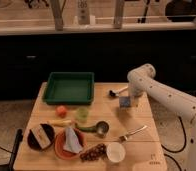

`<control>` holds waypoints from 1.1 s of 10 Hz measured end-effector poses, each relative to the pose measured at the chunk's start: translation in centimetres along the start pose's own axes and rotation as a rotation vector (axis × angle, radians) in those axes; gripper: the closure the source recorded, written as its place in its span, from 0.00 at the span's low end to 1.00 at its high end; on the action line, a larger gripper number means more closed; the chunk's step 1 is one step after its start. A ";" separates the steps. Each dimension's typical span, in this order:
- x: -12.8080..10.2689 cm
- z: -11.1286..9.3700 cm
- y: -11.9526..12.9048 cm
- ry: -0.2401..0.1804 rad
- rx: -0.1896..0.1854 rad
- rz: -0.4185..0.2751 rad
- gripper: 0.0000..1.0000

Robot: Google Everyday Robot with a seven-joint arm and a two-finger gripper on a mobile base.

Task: Place sponge in tray

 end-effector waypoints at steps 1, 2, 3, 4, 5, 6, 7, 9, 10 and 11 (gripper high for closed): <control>0.1 0.0 0.0 0.002 0.001 0.000 0.83; 0.1 0.1 0.1 0.002 0.002 0.000 0.83; 0.1 0.1 0.1 0.003 0.003 -0.001 0.83; 0.1 0.1 0.1 0.003 0.003 -0.001 0.83; 0.2 0.1 0.1 0.004 0.004 -0.002 0.76; 0.2 0.2 0.1 0.004 0.003 -0.002 0.75; 0.2 0.4 0.2 0.005 0.003 -0.002 0.75; 0.2 0.3 0.1 0.002 0.007 -0.013 0.88; -0.2 -0.3 -0.2 -0.003 0.015 -0.024 0.97; -0.7 -0.8 -0.5 -0.012 0.019 -0.035 1.00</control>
